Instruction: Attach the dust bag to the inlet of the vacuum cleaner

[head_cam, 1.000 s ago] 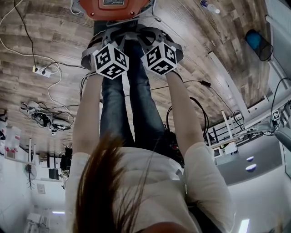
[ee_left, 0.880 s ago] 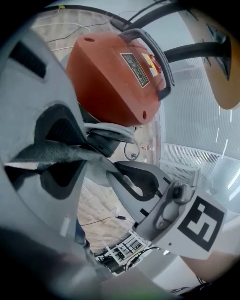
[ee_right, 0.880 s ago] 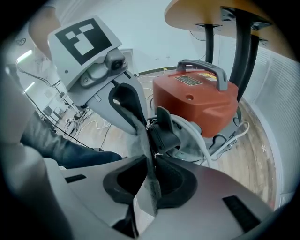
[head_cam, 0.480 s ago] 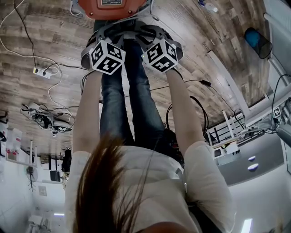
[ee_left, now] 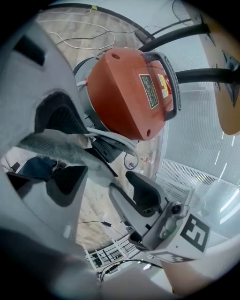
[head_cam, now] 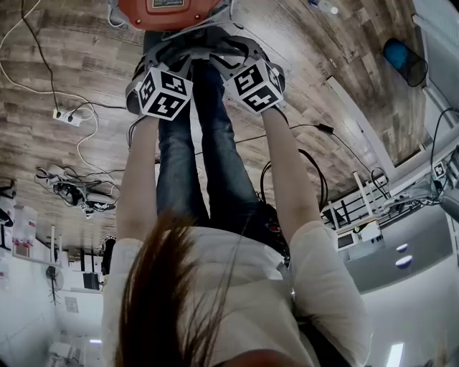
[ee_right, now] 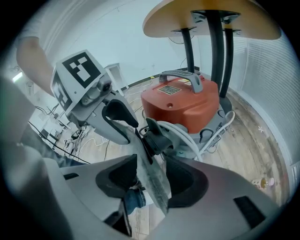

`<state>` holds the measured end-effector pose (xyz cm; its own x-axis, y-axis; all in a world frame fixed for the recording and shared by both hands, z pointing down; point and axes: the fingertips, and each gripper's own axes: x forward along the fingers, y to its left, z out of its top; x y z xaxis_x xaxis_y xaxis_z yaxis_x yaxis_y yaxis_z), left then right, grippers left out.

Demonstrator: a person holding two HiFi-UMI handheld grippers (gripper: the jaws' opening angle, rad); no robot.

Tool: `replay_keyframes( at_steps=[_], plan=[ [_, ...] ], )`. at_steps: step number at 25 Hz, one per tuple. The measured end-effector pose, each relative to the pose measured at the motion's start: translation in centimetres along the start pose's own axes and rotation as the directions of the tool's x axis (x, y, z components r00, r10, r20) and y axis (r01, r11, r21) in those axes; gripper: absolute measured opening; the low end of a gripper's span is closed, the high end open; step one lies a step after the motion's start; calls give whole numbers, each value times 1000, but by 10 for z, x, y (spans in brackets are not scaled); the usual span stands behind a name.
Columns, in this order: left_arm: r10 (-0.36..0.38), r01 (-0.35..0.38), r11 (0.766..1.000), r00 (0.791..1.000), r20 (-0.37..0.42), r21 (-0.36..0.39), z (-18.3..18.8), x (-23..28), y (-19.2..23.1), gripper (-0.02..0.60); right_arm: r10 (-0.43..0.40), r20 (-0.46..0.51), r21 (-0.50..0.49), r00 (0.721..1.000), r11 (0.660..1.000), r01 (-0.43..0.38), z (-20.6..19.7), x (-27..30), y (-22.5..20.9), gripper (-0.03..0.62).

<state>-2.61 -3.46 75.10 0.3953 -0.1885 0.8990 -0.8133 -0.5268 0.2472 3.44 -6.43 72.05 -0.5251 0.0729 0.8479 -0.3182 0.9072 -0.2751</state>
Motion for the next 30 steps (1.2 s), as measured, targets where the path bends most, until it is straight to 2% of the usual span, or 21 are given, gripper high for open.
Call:
replay_keyframes(
  at_steps=[8,10,14,16,17,20,24,30],
  plan=[
    [43,-41,999,997,71,-22,13,-26,1,217,18,38,3,999,1000,-18,13,-18,14,158],
    [58,-55,998,993,102,-35,18,-34,0,197,14,52,13,999,1000,-14,18,-23,16,130],
    [115,-101,991,977,177,-89,28,-56,-3,109,-1,75,29,997,1000,-2,27,-35,19,59],
    [159,-133,983,962,224,-128,35,-71,-2,68,-17,87,32,996,999,14,33,-44,19,11],
    [183,-149,977,952,245,-149,38,-79,-1,44,-28,99,46,995,999,24,37,-50,19,5],
    [242,-184,960,925,294,-211,48,-107,1,25,-71,169,122,983,991,51,56,-75,19,3],
    [293,-194,940,881,372,-280,71,-150,4,18,-138,276,207,951,975,82,83,-116,21,3],
    [337,-187,925,808,483,-332,111,-228,0,18,-240,374,228,896,960,162,124,-189,29,3]
  ],
)
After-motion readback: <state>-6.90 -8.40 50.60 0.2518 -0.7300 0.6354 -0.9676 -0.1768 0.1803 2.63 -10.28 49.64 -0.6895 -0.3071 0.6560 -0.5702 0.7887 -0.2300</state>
